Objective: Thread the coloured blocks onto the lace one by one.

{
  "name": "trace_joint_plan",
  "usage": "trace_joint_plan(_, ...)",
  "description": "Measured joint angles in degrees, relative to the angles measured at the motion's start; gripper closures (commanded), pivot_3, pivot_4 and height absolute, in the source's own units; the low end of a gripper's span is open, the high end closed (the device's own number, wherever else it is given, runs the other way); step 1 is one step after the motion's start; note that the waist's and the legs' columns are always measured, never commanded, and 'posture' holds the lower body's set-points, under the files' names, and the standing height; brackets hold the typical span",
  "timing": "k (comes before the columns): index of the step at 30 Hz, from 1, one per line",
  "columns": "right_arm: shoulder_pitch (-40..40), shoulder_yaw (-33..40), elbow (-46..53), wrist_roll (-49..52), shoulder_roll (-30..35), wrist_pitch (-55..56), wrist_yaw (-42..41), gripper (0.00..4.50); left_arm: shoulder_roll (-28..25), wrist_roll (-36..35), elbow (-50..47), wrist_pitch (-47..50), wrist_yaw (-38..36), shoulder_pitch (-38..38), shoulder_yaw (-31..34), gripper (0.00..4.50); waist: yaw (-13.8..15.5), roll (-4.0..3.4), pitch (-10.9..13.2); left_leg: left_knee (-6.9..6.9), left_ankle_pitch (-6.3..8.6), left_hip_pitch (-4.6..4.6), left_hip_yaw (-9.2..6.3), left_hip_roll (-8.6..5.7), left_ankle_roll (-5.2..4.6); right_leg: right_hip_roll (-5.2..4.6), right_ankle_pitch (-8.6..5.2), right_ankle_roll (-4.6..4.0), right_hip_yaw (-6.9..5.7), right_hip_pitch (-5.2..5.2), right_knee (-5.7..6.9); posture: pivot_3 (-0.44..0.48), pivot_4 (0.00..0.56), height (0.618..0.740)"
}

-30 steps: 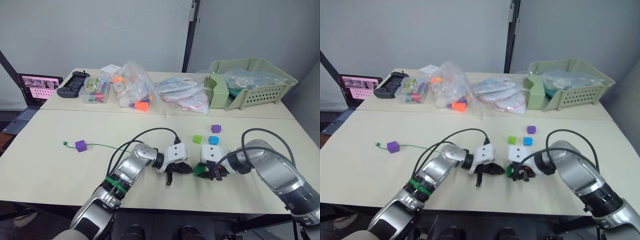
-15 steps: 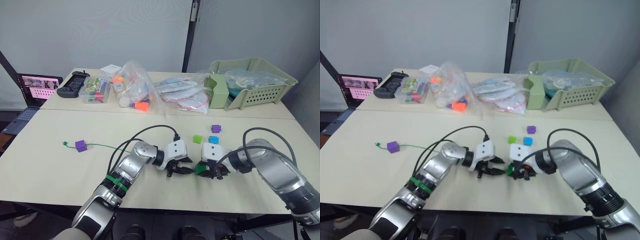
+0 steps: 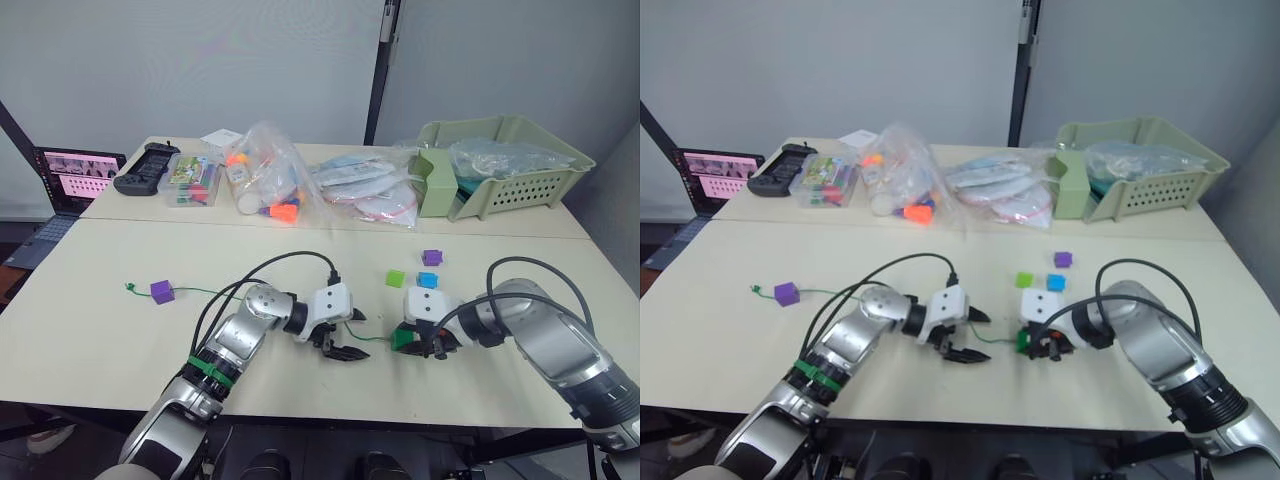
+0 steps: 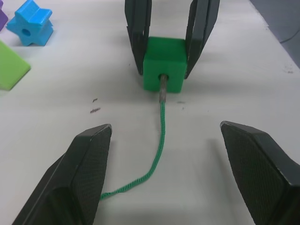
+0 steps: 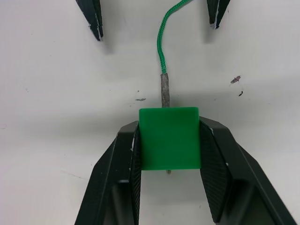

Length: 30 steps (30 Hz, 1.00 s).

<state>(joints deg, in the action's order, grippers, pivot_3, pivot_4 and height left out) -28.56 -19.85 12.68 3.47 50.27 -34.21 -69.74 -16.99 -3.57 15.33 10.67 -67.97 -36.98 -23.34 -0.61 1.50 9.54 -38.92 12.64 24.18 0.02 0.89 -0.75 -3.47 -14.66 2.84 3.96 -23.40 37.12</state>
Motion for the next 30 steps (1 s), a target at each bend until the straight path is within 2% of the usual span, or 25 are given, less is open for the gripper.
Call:
trace_joint_plan(3,0.03,0.0,0.01,0.01,-0.06,0.0,0.02,3.33,1.39,0.54,0.84,-0.43,0.58,-0.3,-0.59,0.59,-0.05,0.0,0.0,0.0,0.0,0.0,0.0,0.0,0.0,0.0,0.0,0.0,0.0,0.0,0.0,0.0,0.15,0.737)
trace_joint_plan(4,0.04,0.0,0.02,0.01,-0.08,0.0,0.02,3.33,1.72,1.29,1.69,-0.76,0.94,-0.63,-0.99,1.02,-0.05,0.0,0.0,0.0,0.0,-0.01,0.0,0.0,0.0,0.01,0.0,0.0,0.0,0.0,0.0,0.0,0.15,0.737)
trace_joint_plan(6,0.05,0.0,0.11,0.02,-0.11,-0.02,0.04,3.33,2.31,2.07,3.29,-1.53,1.43,-0.85,-1.76,1.41,-0.05,0.0,0.0,0.0,0.0,-0.01,0.0,0.0,0.0,0.01,0.0,0.0,0.0,0.0,0.0,0.0,0.15,0.737)
trace_joint_plan(15,0.17,0.03,0.33,0.06,-0.09,-0.26,0.12,3.33,2.69,2.39,4.12,-2.06,1.21,-0.85,-1.74,4.38,-0.07,0.0,0.0,0.0,0.0,0.0,-0.01,0.0,0.0,0.01,0.0,0.0,0.0,0.0,0.0,0.0,0.15,0.737)
trace_joint_plan(16,0.18,0.04,0.33,0.06,-0.09,-0.26,0.13,3.33,2.73,2.37,4.12,-2.06,1.16,-0.85,-1.7,4.5,-0.06,0.0,0.0,0.0,0.0,0.0,-0.01,0.0,0.0,0.01,0.0,0.0,0.0,0.0,0.0,0.0,0.15,0.737)
trace_joint_plan(23,0.25,0.12,0.46,0.08,-0.11,-0.4,0.17,3.33,6.39,2.4,5.6,-2.02,2.16,-2.24,-1.77,4.5,-0.04,0.0,0.0,-0.01,0.0,0.0,0.0,0.0,0.0,0.01,0.0,0.0,0.0,0.01,0.0,0.0,0.15,0.737)
trace_joint_plan(30,0.31,0.11,0.75,0.11,-0.19,-0.71,0.05,3.33,7.08,2.5,5.87,-1.94,2.23,-2.77,-1.83,4.5,-0.1,0.0,0.0,0.0,0.0,0.0,-0.02,0.0,0.0,0.02,0.0,0.0,0.0,0.0,0.0,0.0,0.15,0.737)
